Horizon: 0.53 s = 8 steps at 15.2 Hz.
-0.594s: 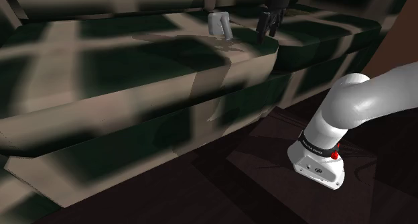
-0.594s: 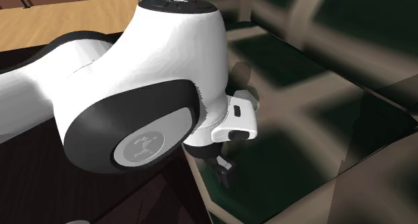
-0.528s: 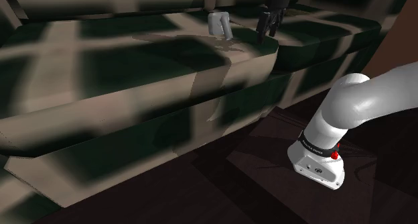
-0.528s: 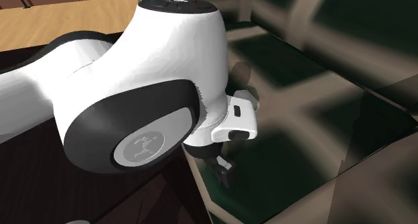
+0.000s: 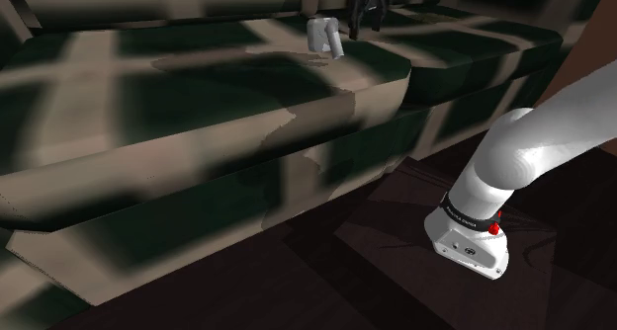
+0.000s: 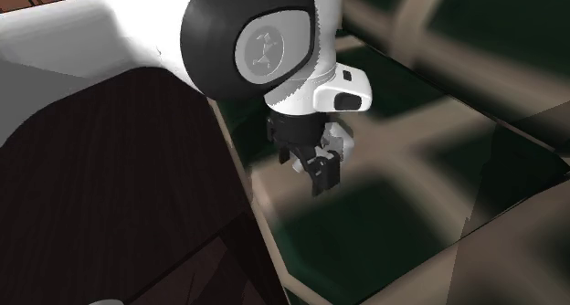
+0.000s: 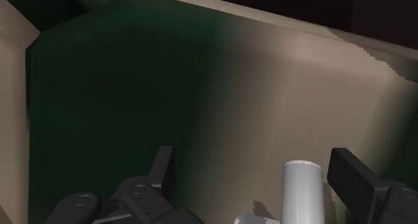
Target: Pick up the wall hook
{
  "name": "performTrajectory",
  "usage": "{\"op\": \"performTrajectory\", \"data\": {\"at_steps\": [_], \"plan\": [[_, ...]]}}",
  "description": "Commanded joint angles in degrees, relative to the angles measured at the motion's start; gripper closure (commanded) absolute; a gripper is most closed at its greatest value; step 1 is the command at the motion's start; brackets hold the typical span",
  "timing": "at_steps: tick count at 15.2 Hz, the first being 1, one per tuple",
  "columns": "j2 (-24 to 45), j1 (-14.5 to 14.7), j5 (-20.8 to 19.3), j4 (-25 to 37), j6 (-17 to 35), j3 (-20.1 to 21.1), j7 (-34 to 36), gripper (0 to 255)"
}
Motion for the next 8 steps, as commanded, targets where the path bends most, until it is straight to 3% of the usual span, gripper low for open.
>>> {"op": "performTrajectory", "data": {"at_steps": [1,7,8], "plan": [[4.78,-0.3,-0.16,5.49,-1.35,1.17,2.47,0],[20.0,-0.48,-1.87,26.04,-8.71,4.35,9.72,0],[19.67,-0.44,-1.83,24.87,-7.87,4.29,9.75,0]]}}
